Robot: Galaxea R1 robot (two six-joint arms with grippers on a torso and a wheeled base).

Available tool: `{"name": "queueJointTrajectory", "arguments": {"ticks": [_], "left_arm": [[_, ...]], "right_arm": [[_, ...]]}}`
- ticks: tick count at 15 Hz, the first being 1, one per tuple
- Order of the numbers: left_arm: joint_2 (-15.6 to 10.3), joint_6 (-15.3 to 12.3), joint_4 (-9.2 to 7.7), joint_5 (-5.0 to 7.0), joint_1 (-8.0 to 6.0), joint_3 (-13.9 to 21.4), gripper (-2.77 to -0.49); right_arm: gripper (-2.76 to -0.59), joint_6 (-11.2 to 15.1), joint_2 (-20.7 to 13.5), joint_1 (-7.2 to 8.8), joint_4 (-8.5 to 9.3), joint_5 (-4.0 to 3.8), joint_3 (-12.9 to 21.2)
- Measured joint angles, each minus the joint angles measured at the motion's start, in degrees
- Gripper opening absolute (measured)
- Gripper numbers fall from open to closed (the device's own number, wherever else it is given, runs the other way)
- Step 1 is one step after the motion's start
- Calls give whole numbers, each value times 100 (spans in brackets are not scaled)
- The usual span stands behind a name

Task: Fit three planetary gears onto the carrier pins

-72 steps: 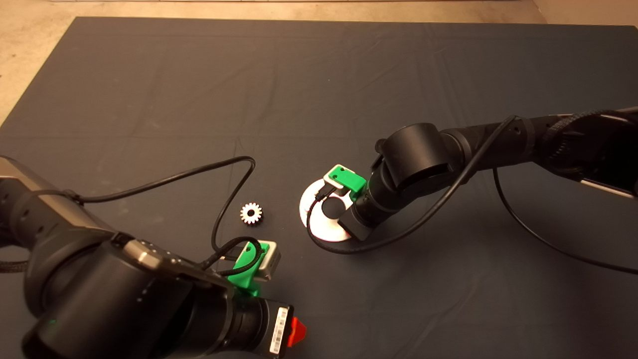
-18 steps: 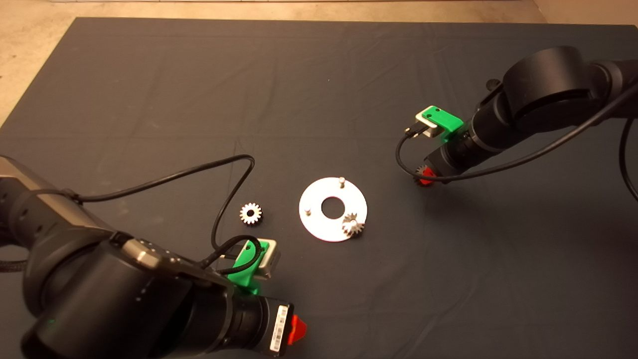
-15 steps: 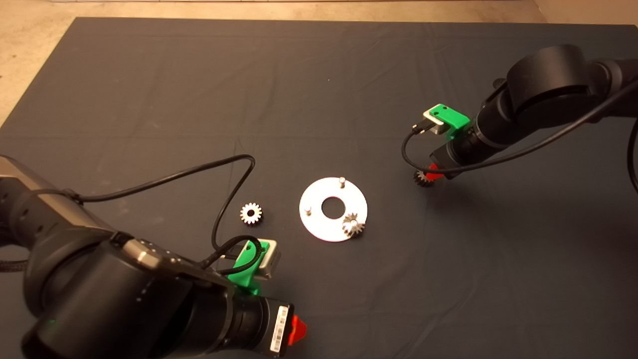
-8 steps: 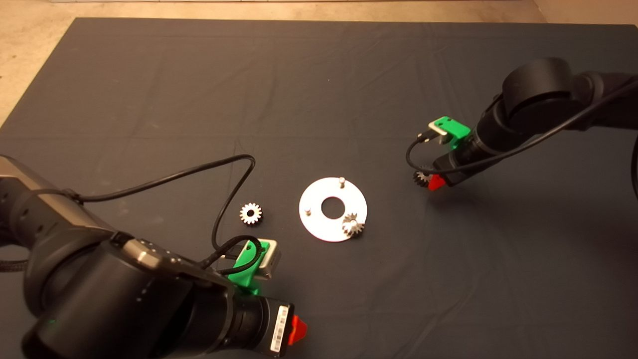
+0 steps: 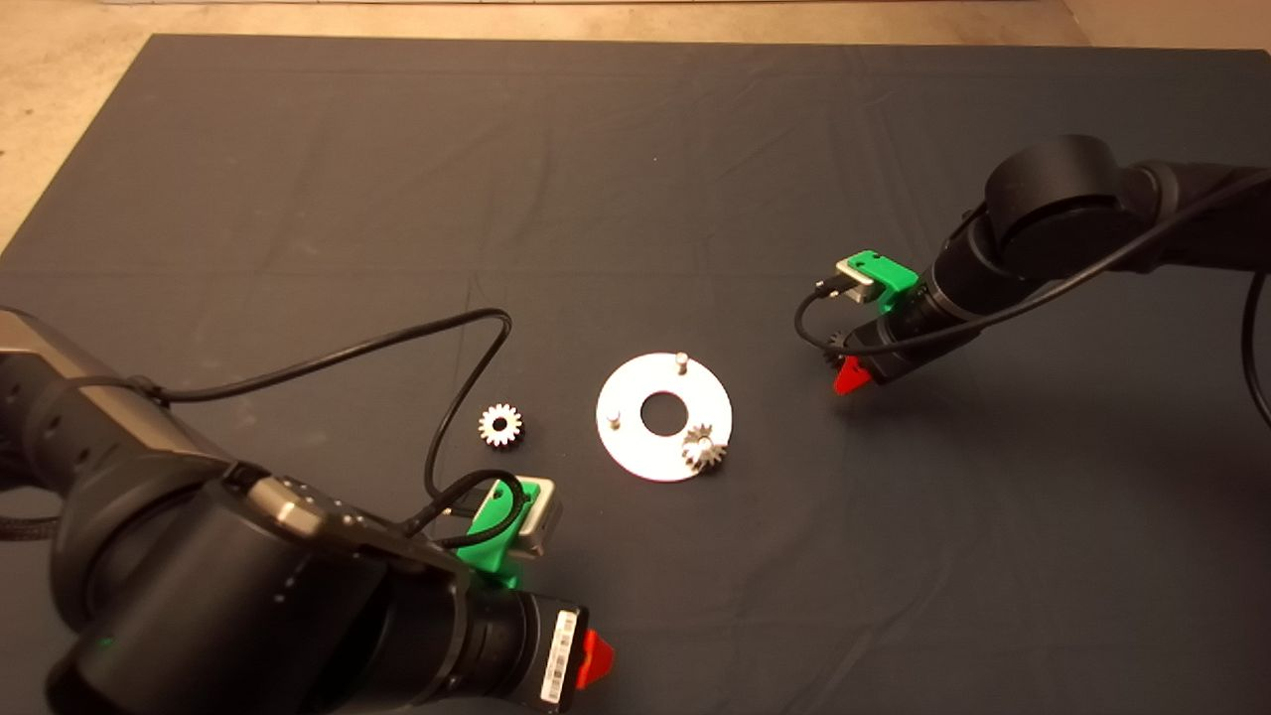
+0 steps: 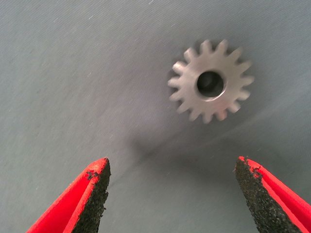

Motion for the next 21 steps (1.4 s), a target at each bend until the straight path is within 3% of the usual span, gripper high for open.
{"name": "queueJointTrajectory", "arguments": {"ticks": [3, 10, 15, 21], "left_arm": [[1, 0, 0, 2, 0, 0, -107], [1, 0, 0, 0, 0, 0, -107], [-4, 0, 0, 2, 0, 0, -107], [-4, 0, 0, 2, 0, 0, -107]], "right_arm": [[-147, -217, -2, 6, 2, -22, -243], [-147, -354, 125, 30, 5, -11, -578], [-147, -369, 339, 27, 13, 107, -667], [-147, -488, 347, 28, 16, 88, -809]]}}
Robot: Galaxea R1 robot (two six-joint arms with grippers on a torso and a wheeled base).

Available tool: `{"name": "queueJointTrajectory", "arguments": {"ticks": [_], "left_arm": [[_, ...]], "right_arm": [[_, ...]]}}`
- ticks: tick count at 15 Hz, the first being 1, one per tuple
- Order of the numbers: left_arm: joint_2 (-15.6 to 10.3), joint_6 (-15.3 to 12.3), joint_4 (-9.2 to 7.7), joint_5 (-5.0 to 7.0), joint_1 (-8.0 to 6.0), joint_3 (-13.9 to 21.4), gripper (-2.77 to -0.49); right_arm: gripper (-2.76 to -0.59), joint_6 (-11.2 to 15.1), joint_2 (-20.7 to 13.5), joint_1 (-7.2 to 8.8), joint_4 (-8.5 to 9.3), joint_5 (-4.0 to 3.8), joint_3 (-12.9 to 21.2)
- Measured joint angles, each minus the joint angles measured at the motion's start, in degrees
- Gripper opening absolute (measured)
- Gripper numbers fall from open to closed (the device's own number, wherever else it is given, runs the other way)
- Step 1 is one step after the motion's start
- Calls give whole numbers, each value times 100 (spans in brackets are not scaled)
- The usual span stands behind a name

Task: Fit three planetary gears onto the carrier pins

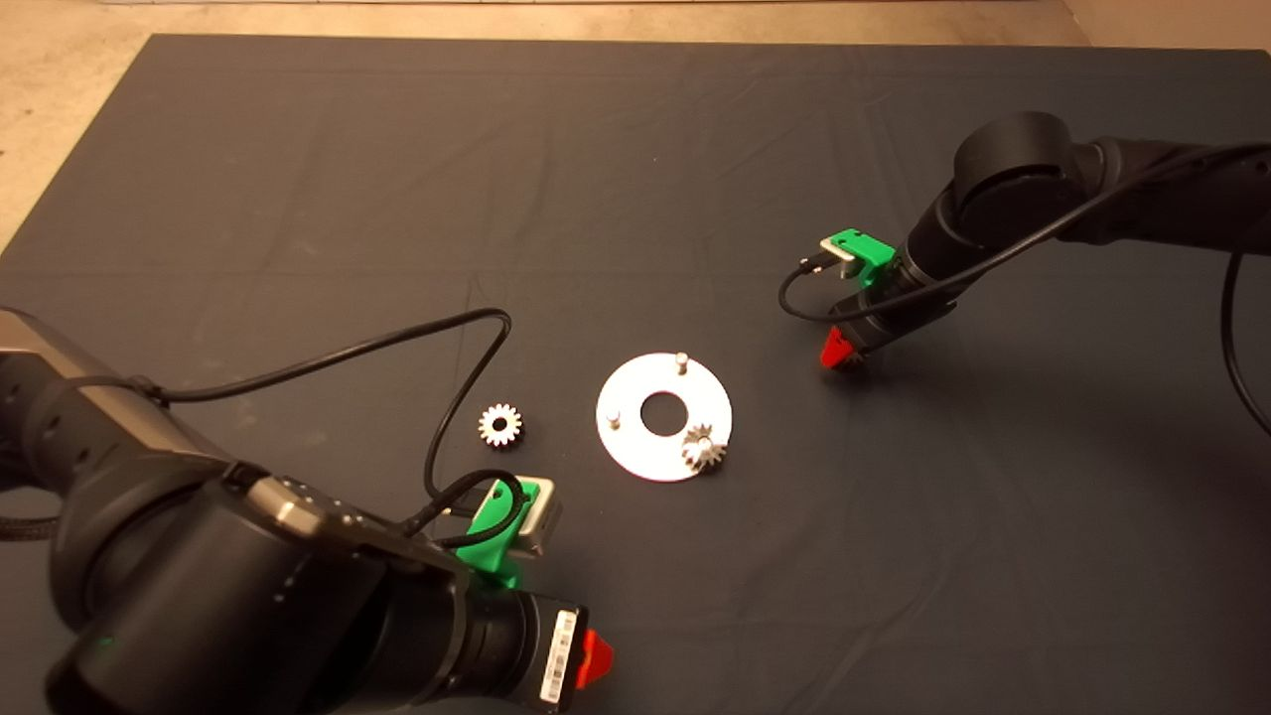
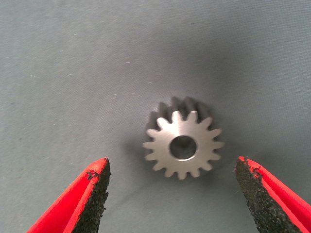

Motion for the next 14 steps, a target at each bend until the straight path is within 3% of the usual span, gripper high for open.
{"name": "queueJointTrajectory", "arguments": {"ticks": [14], "left_arm": [[0, 0, 0, 0, 0, 0, -107]], "right_arm": [[-147, -52, 0, -4, 0, 2, -122]]}}
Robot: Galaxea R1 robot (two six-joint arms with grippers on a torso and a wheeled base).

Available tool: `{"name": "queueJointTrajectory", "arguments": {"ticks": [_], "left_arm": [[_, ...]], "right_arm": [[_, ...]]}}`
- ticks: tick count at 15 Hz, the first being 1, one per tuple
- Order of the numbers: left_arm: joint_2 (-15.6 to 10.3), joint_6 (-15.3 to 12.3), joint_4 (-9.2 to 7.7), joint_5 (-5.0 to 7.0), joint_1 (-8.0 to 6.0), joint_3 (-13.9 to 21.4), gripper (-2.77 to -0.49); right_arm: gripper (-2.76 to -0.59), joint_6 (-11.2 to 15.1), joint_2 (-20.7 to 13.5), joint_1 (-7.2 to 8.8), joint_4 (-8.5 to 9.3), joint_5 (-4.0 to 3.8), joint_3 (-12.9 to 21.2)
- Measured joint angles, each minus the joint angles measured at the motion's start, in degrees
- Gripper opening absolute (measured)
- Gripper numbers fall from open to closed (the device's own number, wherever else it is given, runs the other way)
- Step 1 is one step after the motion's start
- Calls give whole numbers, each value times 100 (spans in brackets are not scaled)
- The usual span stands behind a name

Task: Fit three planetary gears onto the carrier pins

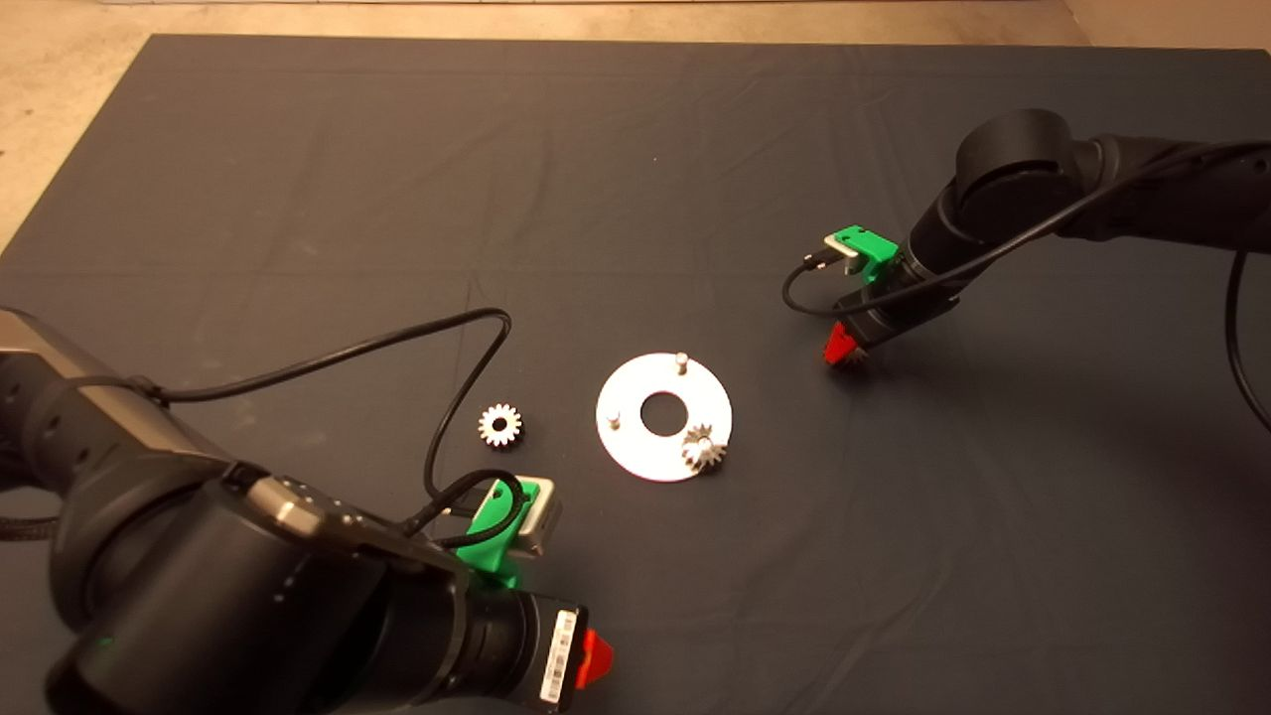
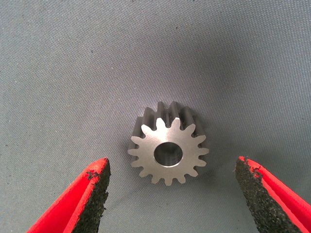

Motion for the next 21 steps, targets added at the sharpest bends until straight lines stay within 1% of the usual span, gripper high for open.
{"name": "queueJointTrajectory", "arguments": {"ticks": [2, 5, 8, 10, 12, 14, 15, 17, 18, 21], "left_arm": [[-2, 0, 0, 0, 0, 0, -107], [-2, 0, 0, 0, 0, 0, -107], [-2, 0, 0, 0, 0, 0, -107], [0, 2, 0, 0, 0, 0, -107], [-2, 0, 0, 0, 0, 0, -107], [-2, 0, 0, 0, 0, 0, -107], [-2, 0, 0, 0, 0, 0, -107], [-6, 0, 0, 0, 0, 0, -107], [-11, 0, 0, 0, 0, 0, -107], [-13, 0, 0, 0, 0, 0, -107]], "right_arm": [[-147, 0, 0, -33, 0, 1, -22], [-147, 0, 0, -124, 0, 2, -30], [-147, 0, 0, -124, -1, 15, -118], [-147, -1, 0, -124, -1, 48, -121], [-154, -1, 2, -124, 0, 52, -124], [-156, -1, 20, -127, 0, 72, -140], [-166, -1, 24, -124, 0, 106, -151], [-172, -4, 49, -124, 0, 152, -212], [-180, -6, 60, -127, 0, 157, -232], [-182, -10, 80, -127, 0, 167, -236]]}}
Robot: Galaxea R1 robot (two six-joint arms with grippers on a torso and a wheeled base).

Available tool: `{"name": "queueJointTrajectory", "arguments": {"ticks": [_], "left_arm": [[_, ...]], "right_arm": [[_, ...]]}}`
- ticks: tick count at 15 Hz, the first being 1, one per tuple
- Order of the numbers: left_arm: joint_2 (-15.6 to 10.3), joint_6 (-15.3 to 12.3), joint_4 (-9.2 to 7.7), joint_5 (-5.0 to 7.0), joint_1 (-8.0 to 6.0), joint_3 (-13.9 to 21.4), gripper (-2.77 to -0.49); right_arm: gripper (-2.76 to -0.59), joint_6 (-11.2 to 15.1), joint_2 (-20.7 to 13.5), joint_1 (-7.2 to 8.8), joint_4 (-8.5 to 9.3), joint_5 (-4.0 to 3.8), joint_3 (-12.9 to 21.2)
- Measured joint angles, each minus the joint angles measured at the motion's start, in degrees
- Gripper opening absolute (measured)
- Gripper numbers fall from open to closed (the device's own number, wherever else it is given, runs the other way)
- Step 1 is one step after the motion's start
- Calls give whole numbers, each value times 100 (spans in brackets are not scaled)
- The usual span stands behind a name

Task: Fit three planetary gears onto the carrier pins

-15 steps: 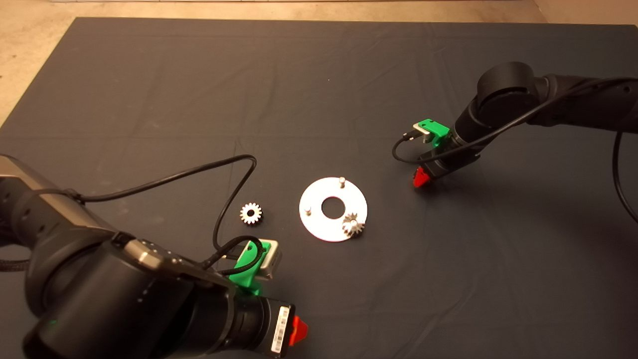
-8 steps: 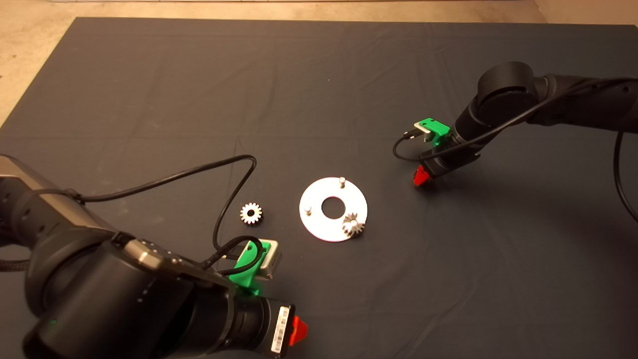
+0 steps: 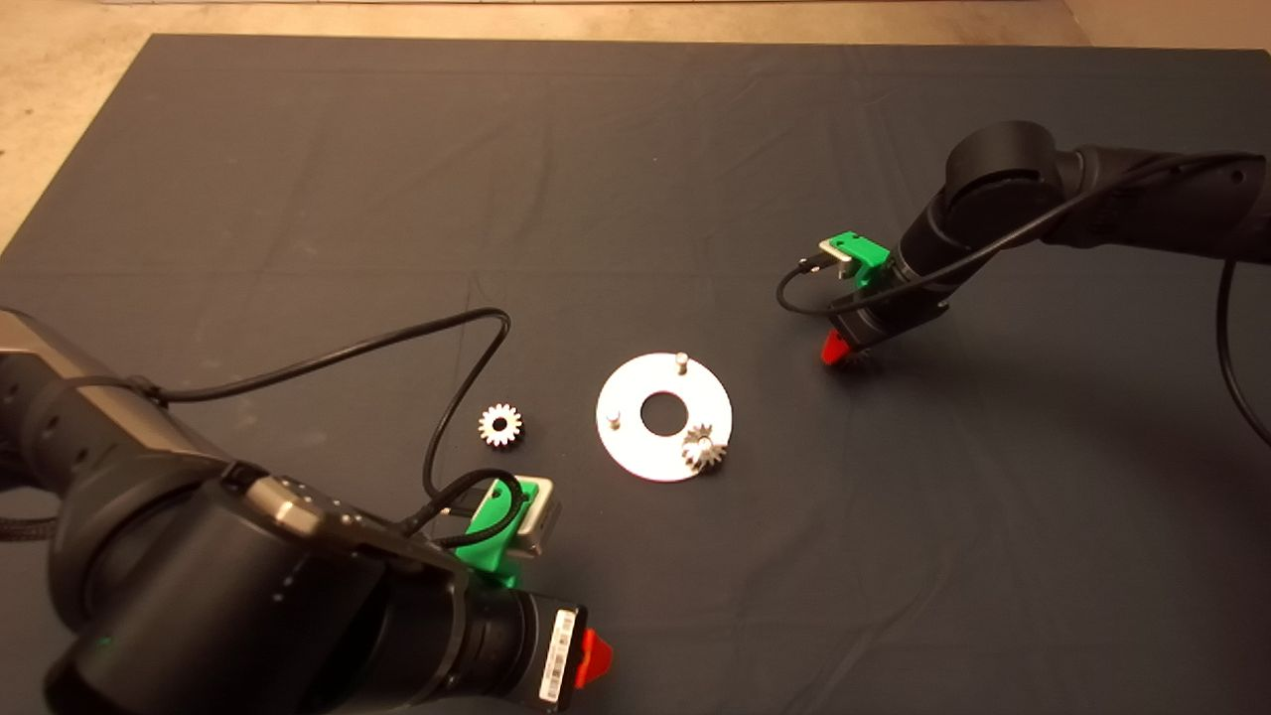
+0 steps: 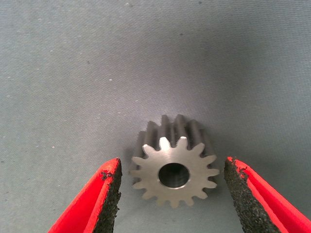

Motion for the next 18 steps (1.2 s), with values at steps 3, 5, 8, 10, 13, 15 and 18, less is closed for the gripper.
{"name": "queueJointTrajectory", "arguments": {"ticks": [3, 5, 8, 10, 13, 15, 18], "left_arm": [[0, 0, 0, 0, 0, 0, -107], [0, 0, 0, 0, 0, 0, -107], [0, 0, 0, 0, 0, 0, -107], [-1, 0, 0, 0, 0, 0, -107], [-1, 0, 0, 0, 0, 0, -107], [-1, 0, 0, 0, 0, 0, -107], [-1, 0, 0, 0, 0, 0, -107]], "right_arm": [[-200, -5, 0, -29, -2, -4, 0], [-206, -5, 0, -127, -2, -10, 0], [-216, -7, 0, -151, -2, -23, -4], [-223, -7, 0, -151, -2, -42, -4], [-225, -7, 0, -151, -2, -34, -4], [-228, -13, 0, -149, -2, -39, -4], [-231, -182, 0, -149, -2, -39, -4]]}}
